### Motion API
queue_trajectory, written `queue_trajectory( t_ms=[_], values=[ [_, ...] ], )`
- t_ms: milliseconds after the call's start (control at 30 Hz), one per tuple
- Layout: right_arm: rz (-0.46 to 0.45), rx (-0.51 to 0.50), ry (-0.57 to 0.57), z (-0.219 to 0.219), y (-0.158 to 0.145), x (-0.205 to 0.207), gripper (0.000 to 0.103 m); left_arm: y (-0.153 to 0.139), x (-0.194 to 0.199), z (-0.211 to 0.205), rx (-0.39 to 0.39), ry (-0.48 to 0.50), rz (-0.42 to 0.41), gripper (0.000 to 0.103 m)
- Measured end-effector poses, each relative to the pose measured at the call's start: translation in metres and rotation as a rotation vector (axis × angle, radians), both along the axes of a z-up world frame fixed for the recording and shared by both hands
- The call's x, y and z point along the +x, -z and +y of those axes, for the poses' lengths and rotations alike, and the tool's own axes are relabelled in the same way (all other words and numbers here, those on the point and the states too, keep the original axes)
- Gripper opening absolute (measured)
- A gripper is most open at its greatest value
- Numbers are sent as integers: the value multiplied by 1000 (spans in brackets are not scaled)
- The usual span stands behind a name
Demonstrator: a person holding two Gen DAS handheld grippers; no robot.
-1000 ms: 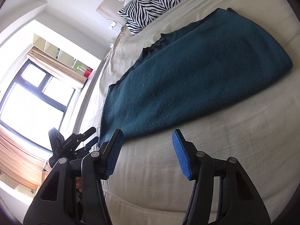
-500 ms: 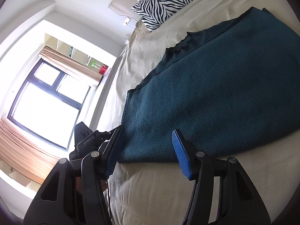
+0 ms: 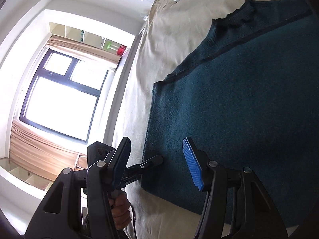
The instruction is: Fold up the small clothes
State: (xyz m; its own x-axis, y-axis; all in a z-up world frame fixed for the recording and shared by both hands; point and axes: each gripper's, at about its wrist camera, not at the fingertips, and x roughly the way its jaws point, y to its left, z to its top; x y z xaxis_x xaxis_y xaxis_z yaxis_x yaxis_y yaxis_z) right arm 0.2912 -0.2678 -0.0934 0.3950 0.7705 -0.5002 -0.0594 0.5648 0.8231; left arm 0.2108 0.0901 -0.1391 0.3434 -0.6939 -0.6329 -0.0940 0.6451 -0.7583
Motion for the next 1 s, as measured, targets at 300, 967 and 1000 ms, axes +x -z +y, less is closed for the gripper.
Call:
queue_trajectory(
  t_ms=[300,967,1000],
  values=[
    [102,-76,-46,21,44,30,52,-13,-6,1,-54,-24,-27,13],
    [97,381,219,-161,36,20,70,-66,11,-221,-24,329,-210,15],
    [110,392,241,-175,42,19,73,-56,11,-229,-4,334,-192,19]
  ],
)
